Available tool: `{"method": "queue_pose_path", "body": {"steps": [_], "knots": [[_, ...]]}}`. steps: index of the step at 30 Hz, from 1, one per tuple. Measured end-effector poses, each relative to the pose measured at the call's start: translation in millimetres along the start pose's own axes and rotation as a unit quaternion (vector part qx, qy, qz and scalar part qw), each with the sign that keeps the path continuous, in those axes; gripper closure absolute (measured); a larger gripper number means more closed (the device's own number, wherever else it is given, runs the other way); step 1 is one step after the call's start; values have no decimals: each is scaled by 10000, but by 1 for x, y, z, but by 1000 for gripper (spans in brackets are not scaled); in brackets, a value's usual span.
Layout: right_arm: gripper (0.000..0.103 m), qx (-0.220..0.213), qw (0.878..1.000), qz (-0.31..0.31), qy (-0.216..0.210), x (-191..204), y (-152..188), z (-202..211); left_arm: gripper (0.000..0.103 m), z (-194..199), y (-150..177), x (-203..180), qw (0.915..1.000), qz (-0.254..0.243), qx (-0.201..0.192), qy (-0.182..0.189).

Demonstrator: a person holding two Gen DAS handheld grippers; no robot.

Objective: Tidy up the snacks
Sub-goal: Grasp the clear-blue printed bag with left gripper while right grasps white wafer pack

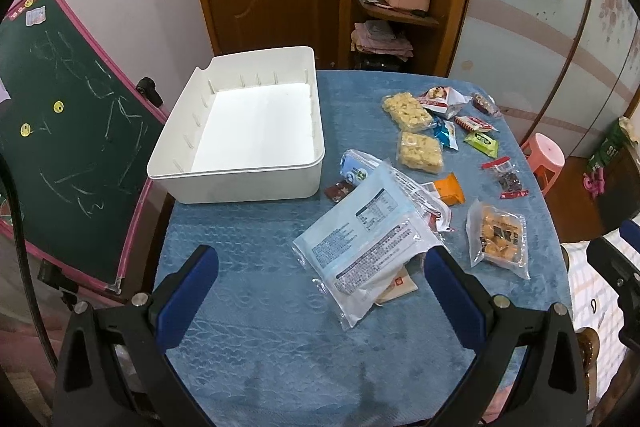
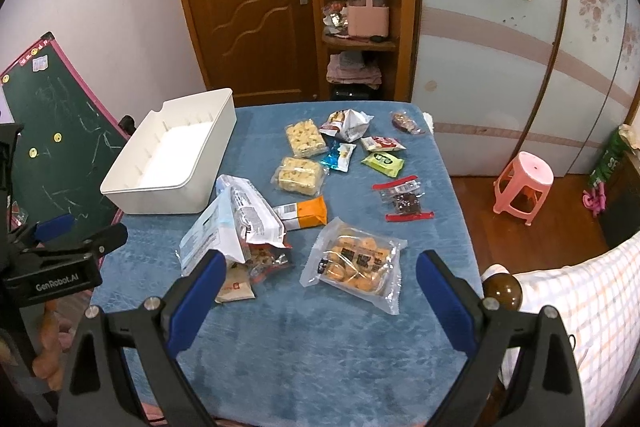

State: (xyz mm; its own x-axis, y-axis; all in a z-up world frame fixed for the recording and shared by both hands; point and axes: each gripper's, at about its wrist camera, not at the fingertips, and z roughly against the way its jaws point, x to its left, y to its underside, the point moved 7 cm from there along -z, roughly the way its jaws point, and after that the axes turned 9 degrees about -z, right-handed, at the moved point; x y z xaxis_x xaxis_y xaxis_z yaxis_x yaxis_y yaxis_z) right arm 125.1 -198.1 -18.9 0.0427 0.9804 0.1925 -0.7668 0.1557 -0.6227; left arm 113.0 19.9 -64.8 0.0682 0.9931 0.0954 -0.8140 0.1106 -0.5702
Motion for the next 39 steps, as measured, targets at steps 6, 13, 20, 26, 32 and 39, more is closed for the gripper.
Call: {"method": "queue_pose_path", "body": {"steps": [6,13,20,26,32,39], "knots": [[6,81,10000,14,-43,3,-2,-7,1,-7,0,0,10000,-39,59,34],[6,212,9997,10,-131,6,-5,-20,1,-19,1,-3,9998,-156,134,13],[10,468,9985,15,-278,12,-10,-44,1,-40,6,-10,9988,-419,273,10],[13,808,9957,15,-459,17,-13,-76,1,-68,15,-15,9970,-479,509,329],[16,1254,9892,64,-755,29,-11,-116,1,-100,23,-18,9935,-466,784,688],[16,1777,9776,103,-1124,46,-5,-160,1,-122,27,-25,9910,-468,933,844]]}}
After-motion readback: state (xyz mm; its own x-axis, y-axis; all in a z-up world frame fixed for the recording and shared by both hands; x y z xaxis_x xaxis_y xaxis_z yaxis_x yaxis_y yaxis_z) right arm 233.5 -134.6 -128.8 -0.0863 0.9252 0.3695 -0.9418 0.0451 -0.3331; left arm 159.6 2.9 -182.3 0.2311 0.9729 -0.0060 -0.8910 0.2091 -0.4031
